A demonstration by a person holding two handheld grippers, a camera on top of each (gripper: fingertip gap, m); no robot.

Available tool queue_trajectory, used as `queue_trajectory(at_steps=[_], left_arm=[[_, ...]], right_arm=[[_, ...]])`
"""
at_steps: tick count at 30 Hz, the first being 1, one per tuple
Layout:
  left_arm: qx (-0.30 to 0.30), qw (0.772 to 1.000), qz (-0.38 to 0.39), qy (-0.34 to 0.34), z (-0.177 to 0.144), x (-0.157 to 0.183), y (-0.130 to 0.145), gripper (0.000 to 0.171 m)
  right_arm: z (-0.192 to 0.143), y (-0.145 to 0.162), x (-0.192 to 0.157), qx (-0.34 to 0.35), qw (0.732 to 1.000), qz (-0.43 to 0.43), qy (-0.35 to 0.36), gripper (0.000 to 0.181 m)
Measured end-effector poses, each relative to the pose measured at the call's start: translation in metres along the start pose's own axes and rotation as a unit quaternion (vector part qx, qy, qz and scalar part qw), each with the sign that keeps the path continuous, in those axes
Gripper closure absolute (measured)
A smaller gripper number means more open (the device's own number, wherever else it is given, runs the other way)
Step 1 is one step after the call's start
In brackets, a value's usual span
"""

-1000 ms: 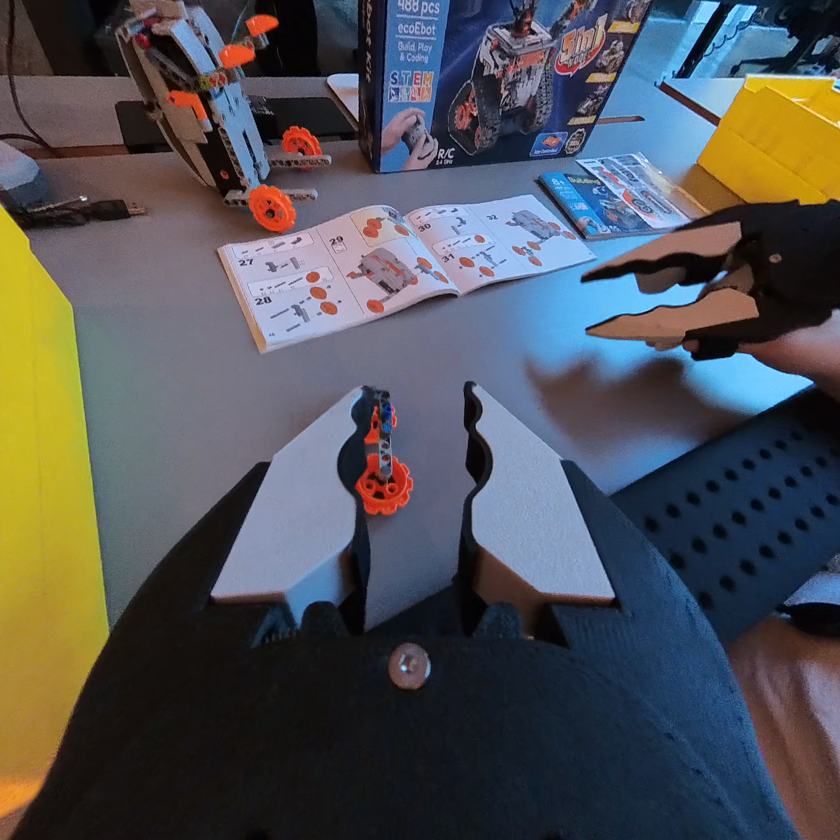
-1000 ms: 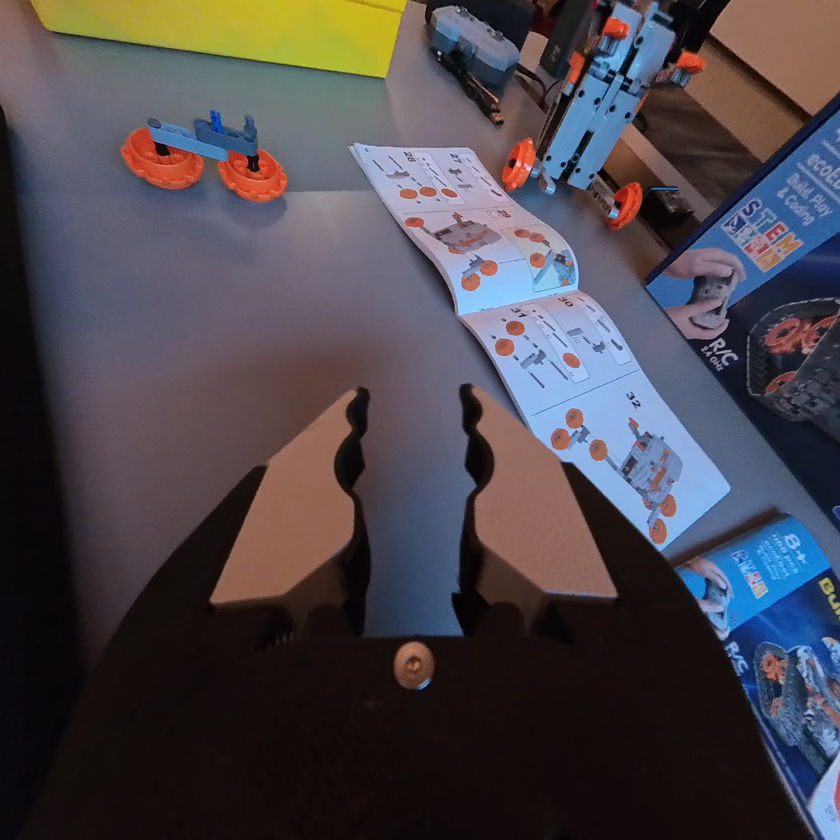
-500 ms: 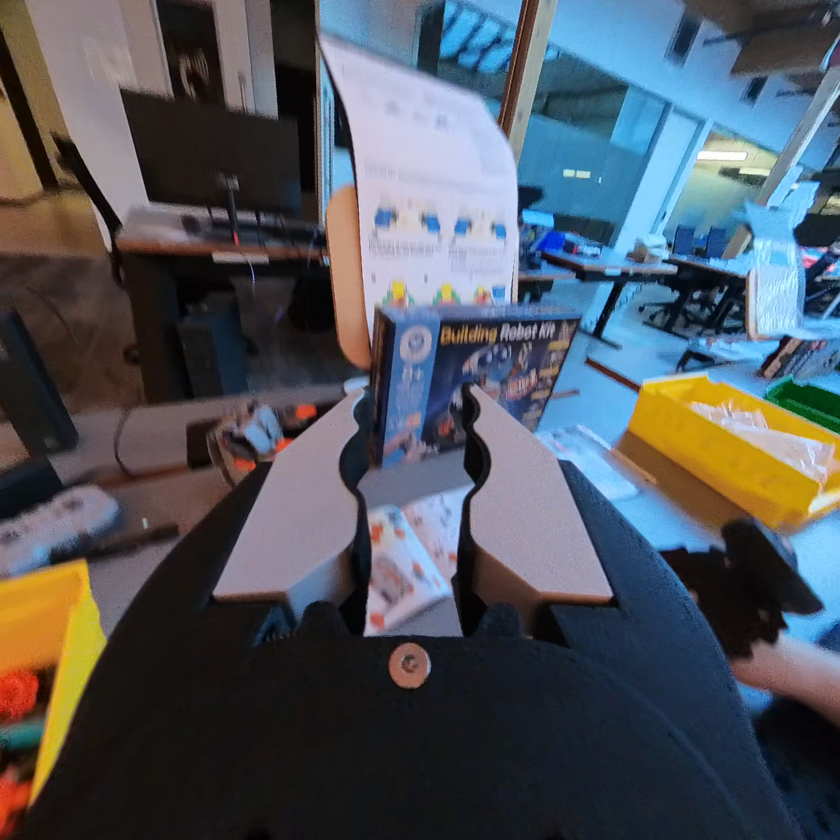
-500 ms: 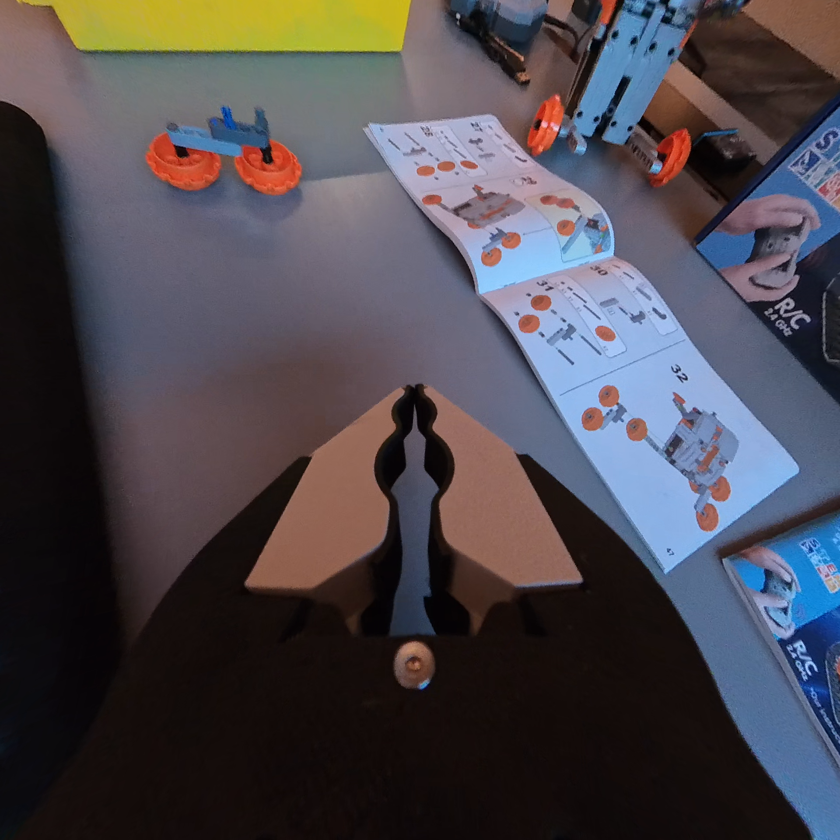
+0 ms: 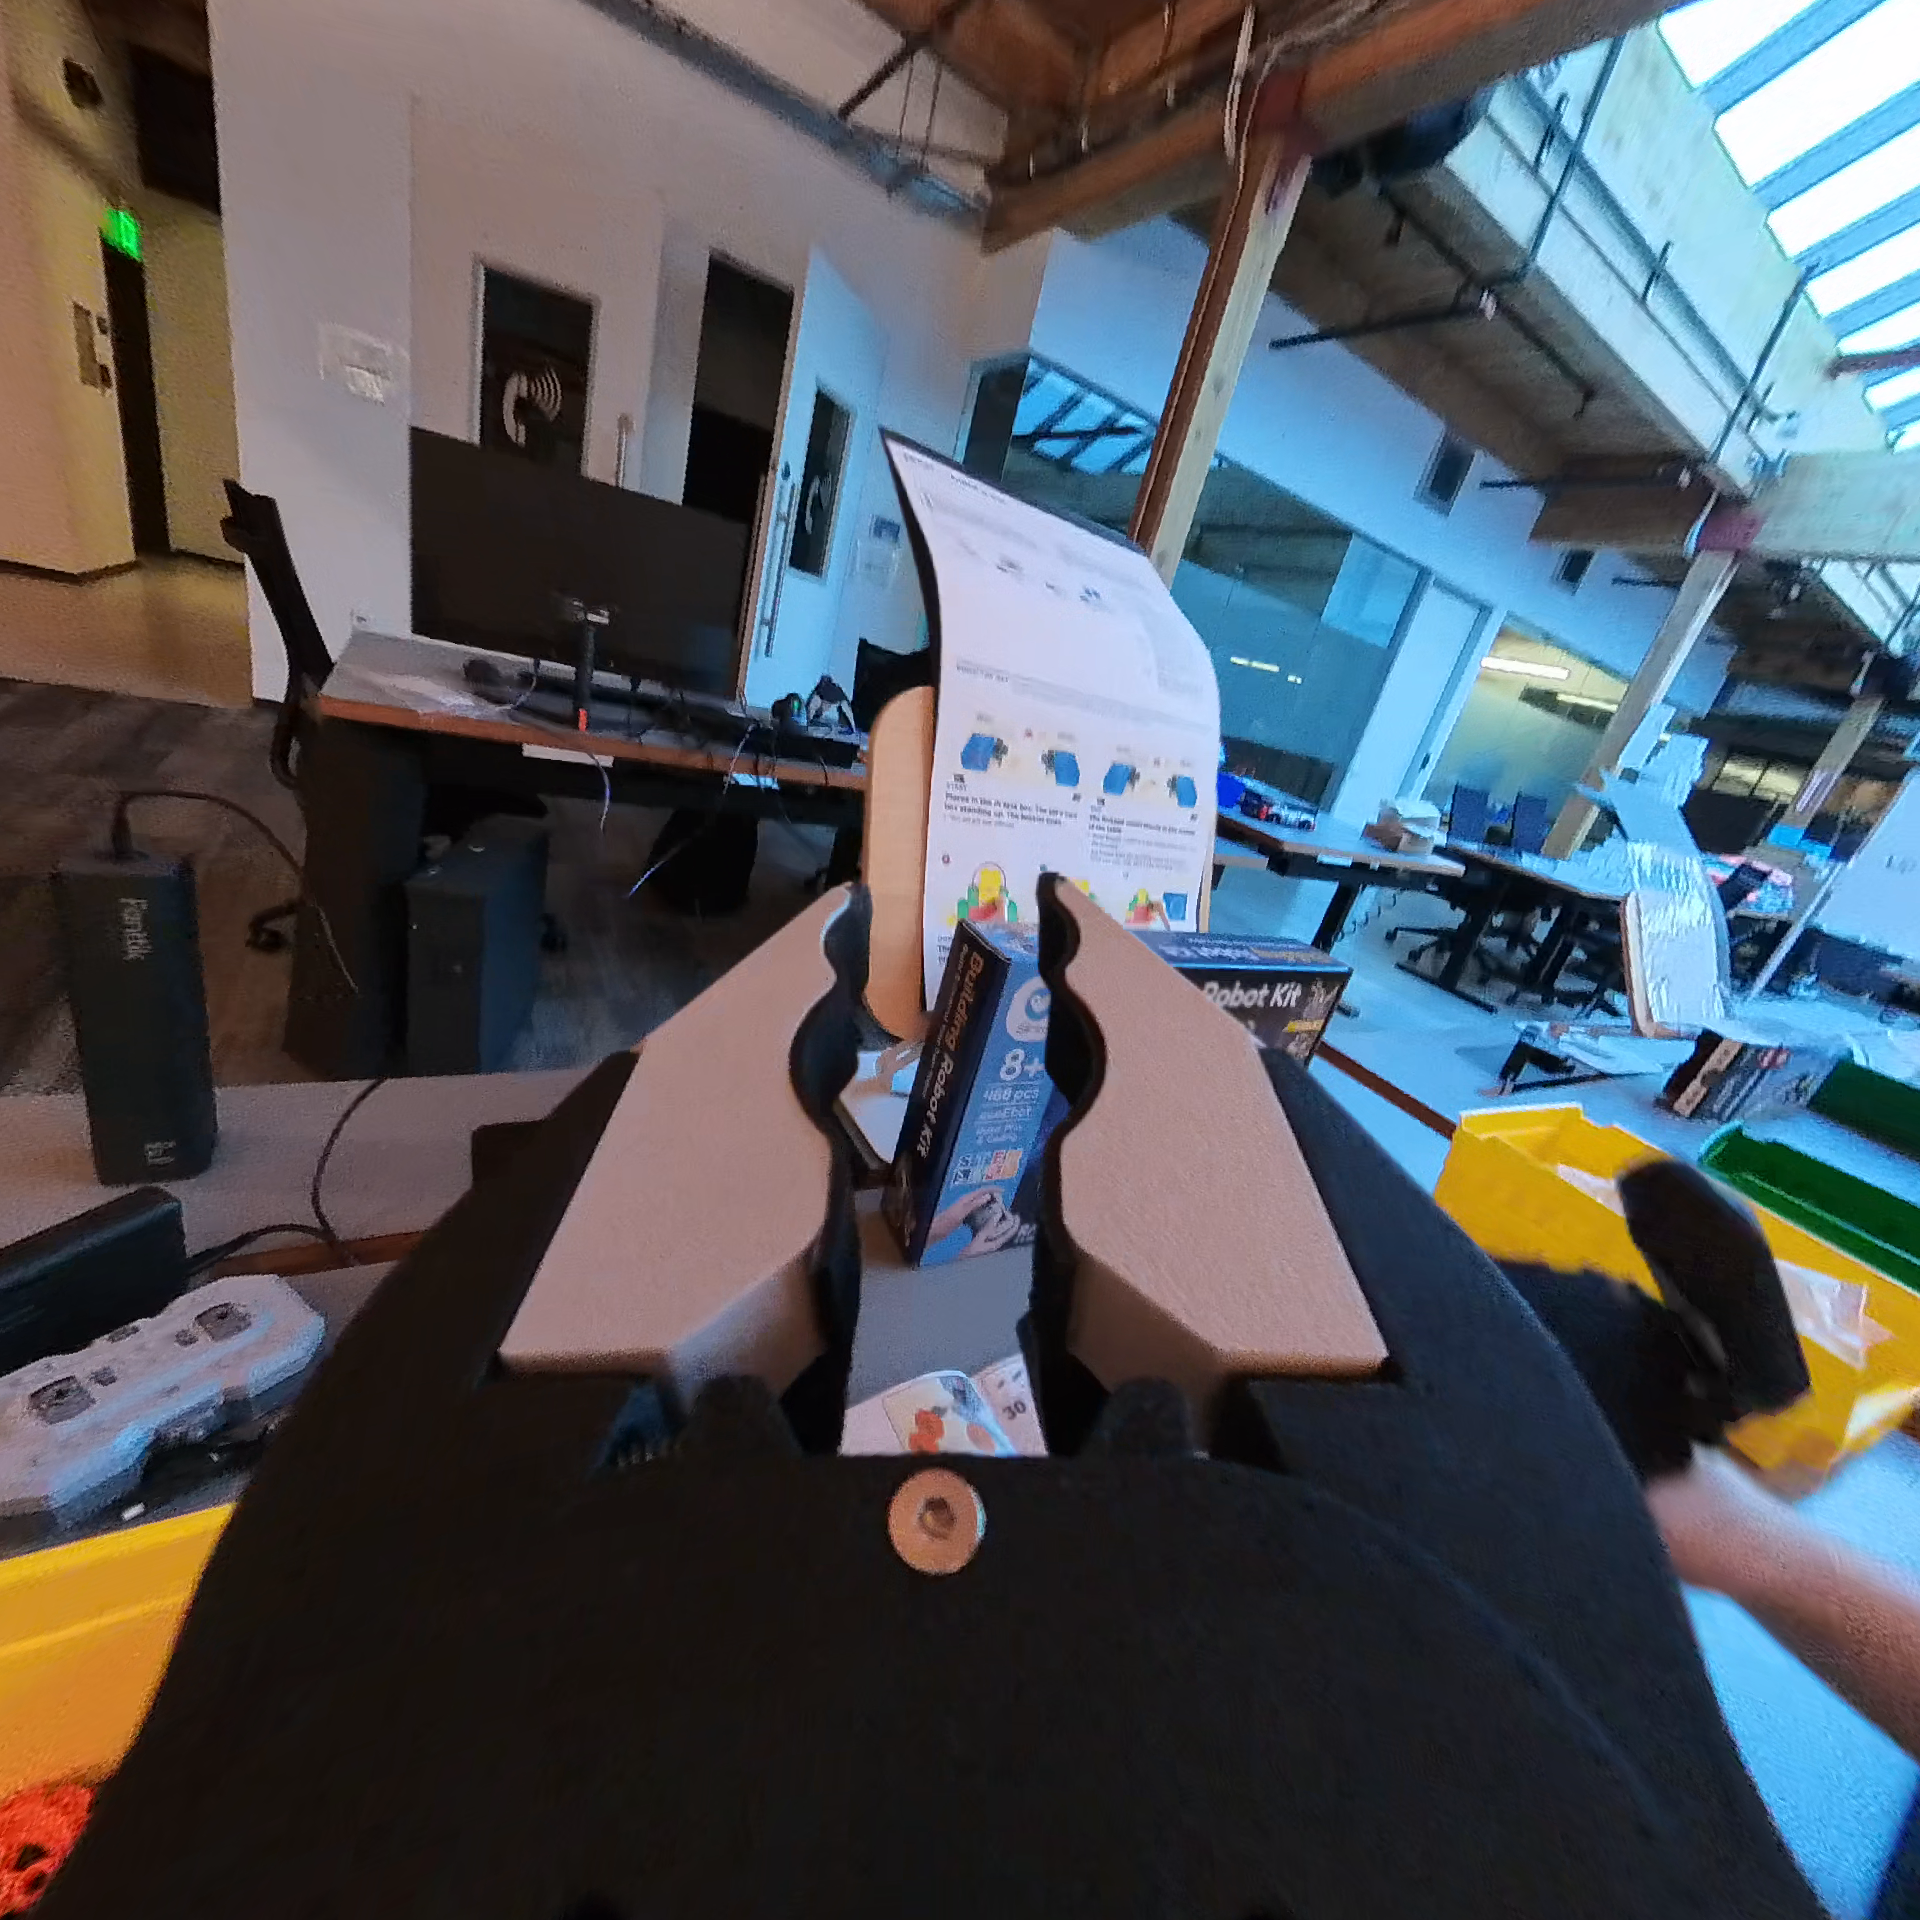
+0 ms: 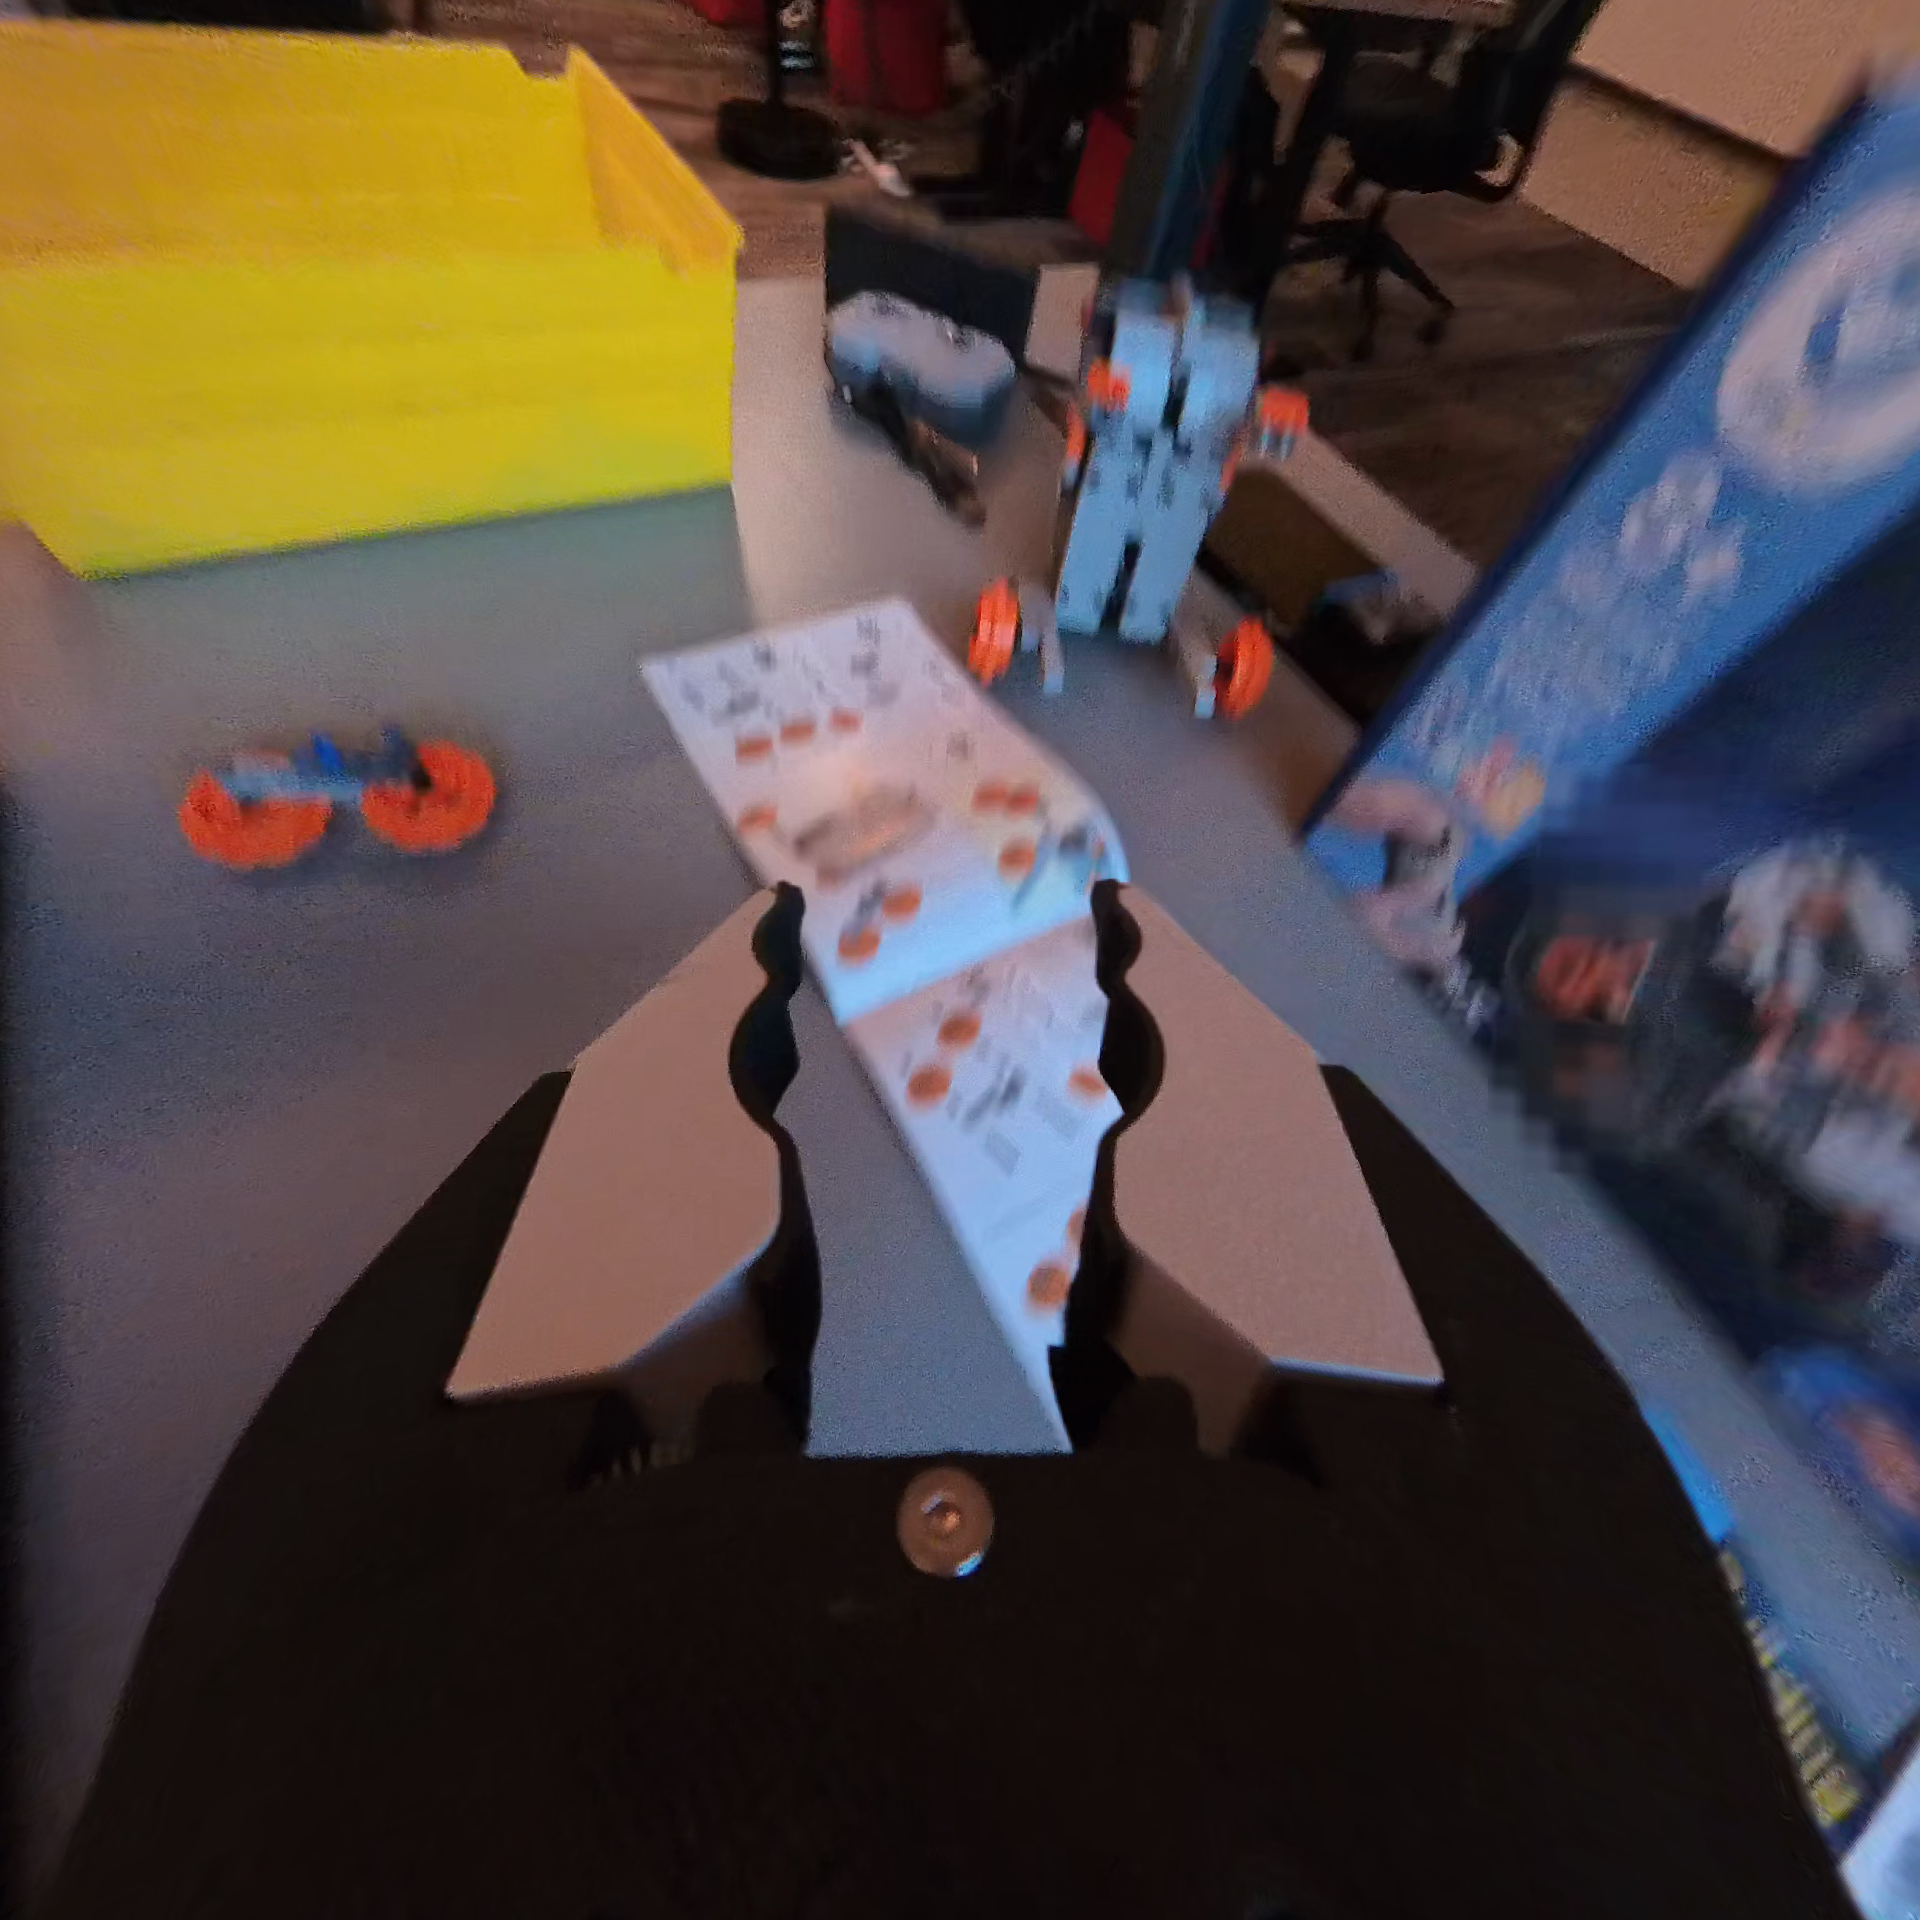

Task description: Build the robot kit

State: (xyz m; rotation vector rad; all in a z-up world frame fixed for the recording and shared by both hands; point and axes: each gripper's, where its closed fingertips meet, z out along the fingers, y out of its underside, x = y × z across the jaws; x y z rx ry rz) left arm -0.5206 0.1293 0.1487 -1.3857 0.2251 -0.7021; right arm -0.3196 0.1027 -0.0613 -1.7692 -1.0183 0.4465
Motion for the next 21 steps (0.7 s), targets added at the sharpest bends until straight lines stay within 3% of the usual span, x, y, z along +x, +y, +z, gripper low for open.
queue_trajectory(at_steps=[4, 7, 11, 14, 21], left_arm=[[0.005, 0.999, -0.009, -0.031, -0.011, -0.022, -0.001, 0.141], [0.021, 0.998, -0.012, -0.062, -0.025, -0.041, -0.008, 0.141], [0.012, 0.992, -0.02, -0.124, -0.04, -0.079, 0.0, 0.144], [0.02, 0.992, -0.043, -0.118, -0.042, -0.085, 0.0, 0.143], [0.026, 0.995, -0.054, -0.085, -0.036, -0.075, -0.003, 0.145]], right_arm=[[0.055, -0.113, 0.031, -0.058, 0.995, 0.002, -0.084, 0.116], [0.117, -0.15, 0.08, -0.131, 0.99, -0.016, -0.046, 0.114], [0.191, -0.152, 0.094, -0.196, 0.978, 0.036, -0.067, 0.106], [0.23, -0.132, 0.098, -0.25, 0.966, 0.048, -0.052, 0.096], [0.268, -0.099, 0.086, -0.338, 0.939, 0.029, -0.06, 0.087]])
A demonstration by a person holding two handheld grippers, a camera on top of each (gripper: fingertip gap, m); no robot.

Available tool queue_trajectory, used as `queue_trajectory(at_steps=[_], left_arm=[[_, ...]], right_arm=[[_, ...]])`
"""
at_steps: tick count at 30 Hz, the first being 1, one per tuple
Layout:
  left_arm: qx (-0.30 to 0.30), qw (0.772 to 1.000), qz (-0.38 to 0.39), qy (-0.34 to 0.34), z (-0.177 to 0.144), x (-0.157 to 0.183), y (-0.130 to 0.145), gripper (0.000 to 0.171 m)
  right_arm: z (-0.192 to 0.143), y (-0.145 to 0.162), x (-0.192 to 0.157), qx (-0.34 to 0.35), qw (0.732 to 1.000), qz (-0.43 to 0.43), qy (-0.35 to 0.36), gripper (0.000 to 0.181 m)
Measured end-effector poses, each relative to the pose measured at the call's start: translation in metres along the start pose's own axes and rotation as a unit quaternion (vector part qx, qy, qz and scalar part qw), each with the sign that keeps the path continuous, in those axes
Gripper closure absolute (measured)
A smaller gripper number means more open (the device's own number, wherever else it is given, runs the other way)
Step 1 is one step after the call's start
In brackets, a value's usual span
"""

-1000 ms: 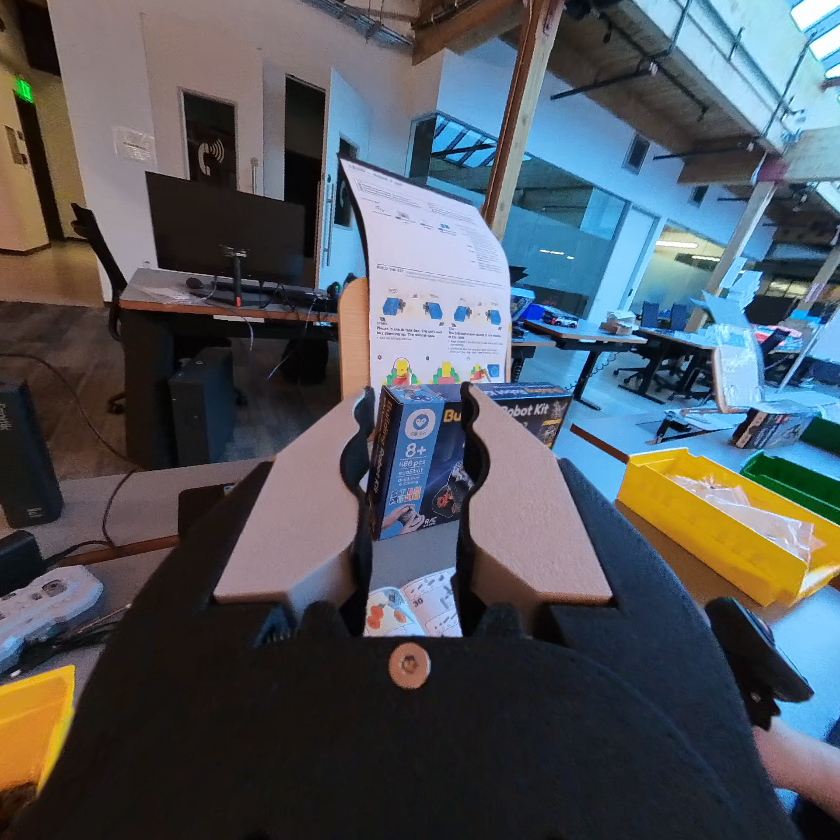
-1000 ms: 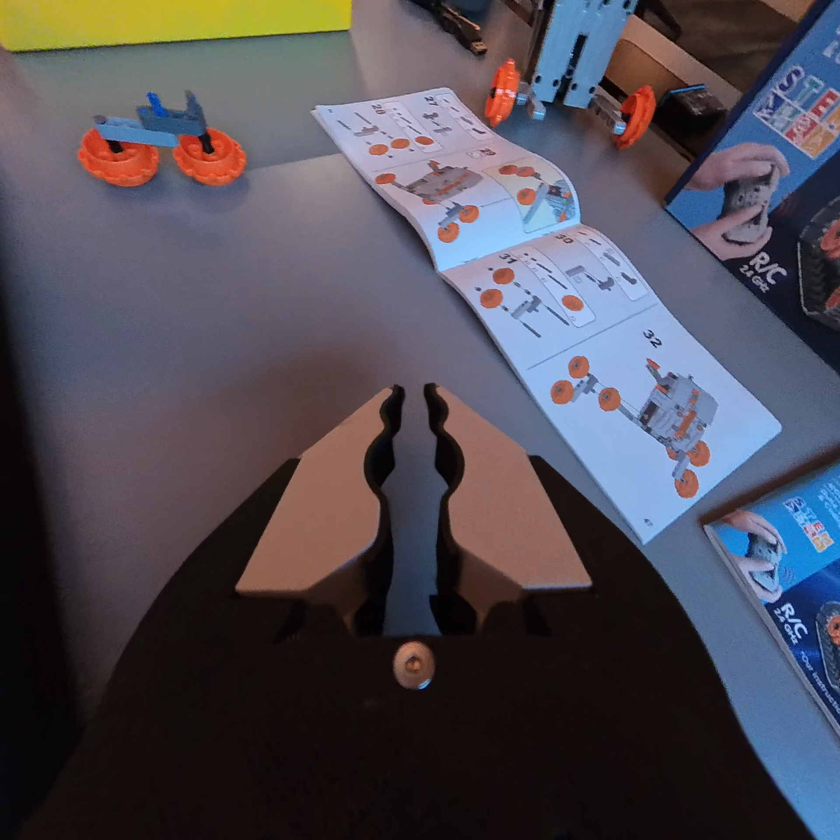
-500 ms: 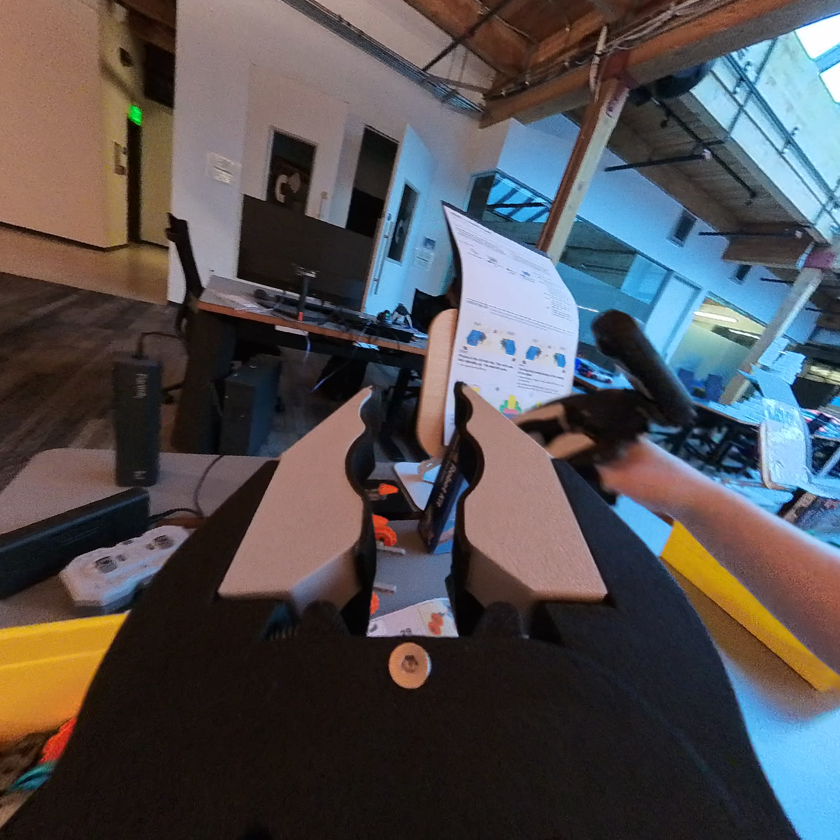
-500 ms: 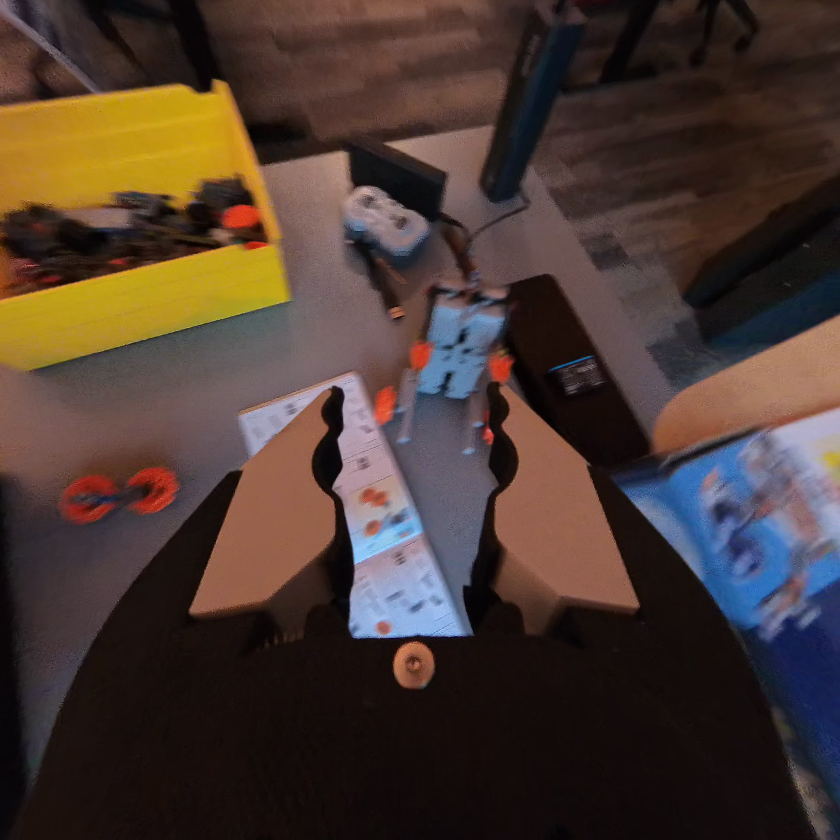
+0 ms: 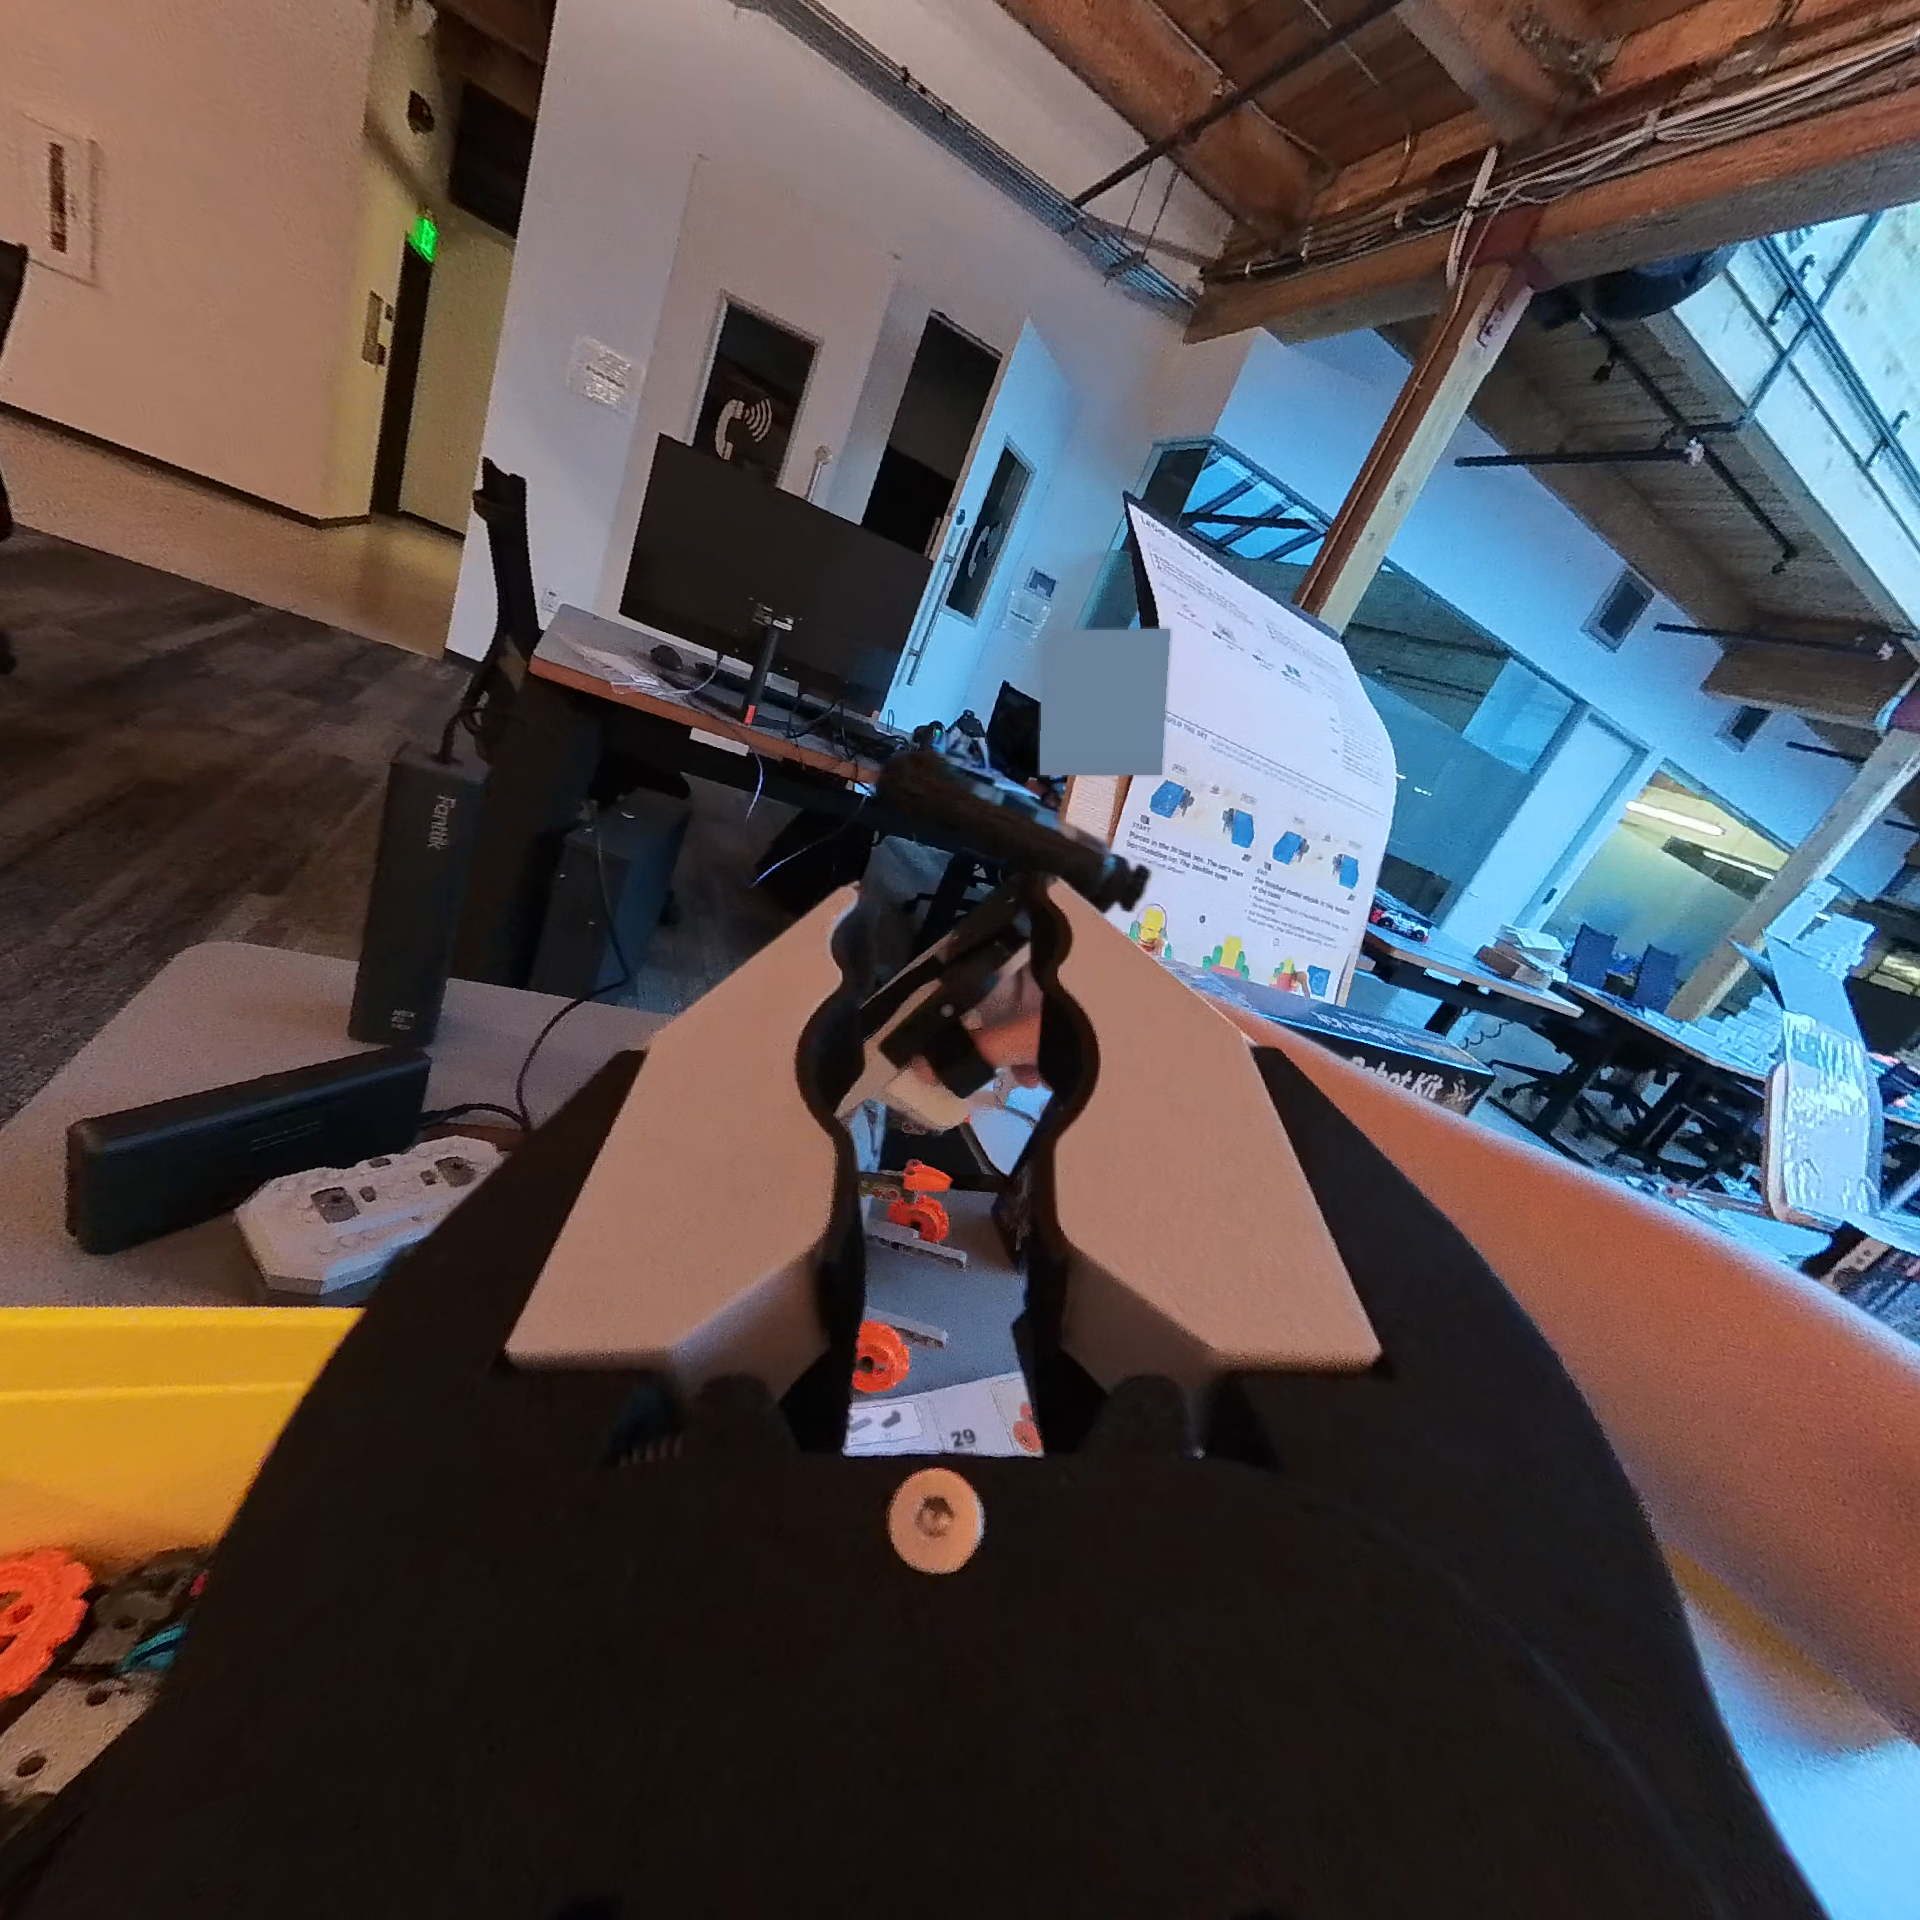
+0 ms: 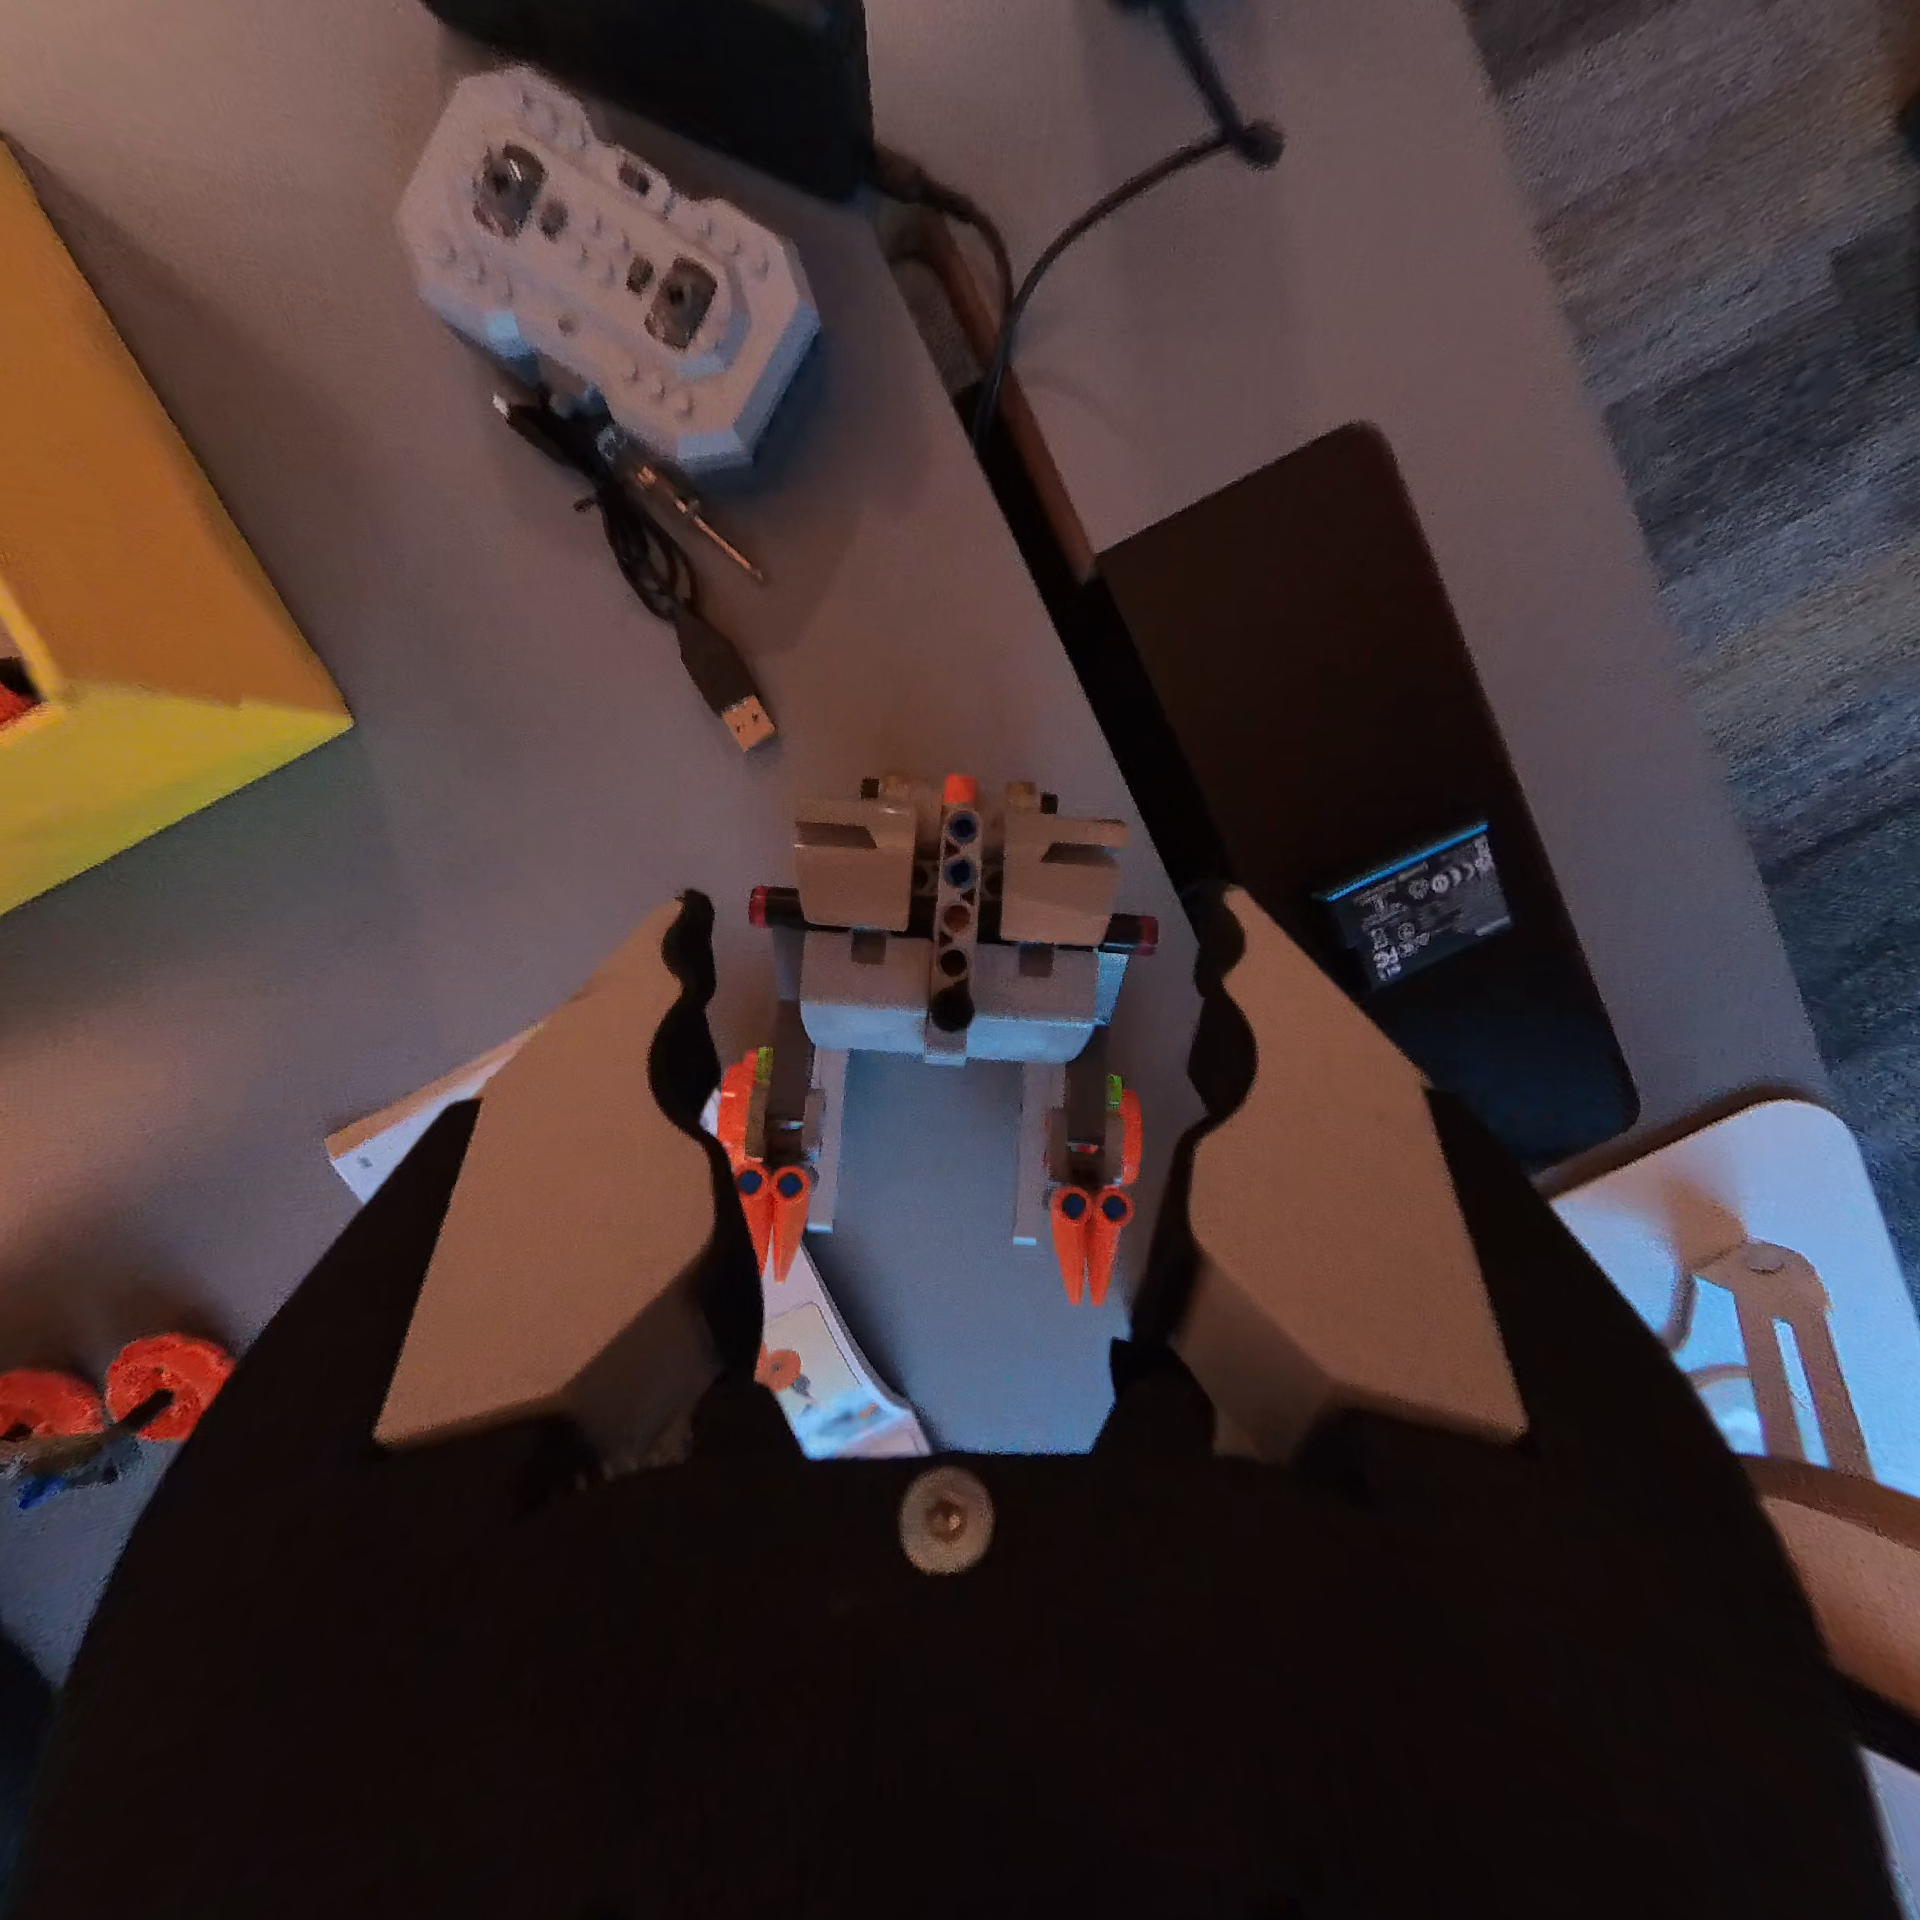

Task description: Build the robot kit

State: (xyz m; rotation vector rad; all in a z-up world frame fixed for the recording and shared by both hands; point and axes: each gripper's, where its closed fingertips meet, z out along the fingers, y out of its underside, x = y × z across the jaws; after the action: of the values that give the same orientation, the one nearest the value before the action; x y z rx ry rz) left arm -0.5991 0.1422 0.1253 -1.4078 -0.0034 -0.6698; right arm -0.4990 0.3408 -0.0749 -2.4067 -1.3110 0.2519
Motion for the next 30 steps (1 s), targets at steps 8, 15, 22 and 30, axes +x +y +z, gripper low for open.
queue_trajectory(at_steps=[8, 15, 22, 30], left_arm=[[0.003, 1.0, -0.008, 0.023, 0.002, 0.011, -0.002, 0.145], [0.001, 0.999, -0.013, 0.049, 0.005, 0.023, -0.002, 0.146], [0.001, 0.999, -0.008, 0.052, 0.004, 0.025, -0.003, 0.148], [-0.005, 0.999, -0.013, 0.052, 0.004, 0.024, -0.001, 0.148]], right_arm=[[0.019, 0.012, 0.001, -0.086, 0.996, 0.005, 0.024, 0.076], [0.022, 0.019, 0.002, -0.151, 0.987, 0.025, 0.048, 0.089], [0.031, 0.03, 0.001, -0.194, 0.979, 0.017, 0.053, 0.085], [0.027, 0.033, -0.001, -0.206, 0.977, -0.014, 0.044, 0.087]])
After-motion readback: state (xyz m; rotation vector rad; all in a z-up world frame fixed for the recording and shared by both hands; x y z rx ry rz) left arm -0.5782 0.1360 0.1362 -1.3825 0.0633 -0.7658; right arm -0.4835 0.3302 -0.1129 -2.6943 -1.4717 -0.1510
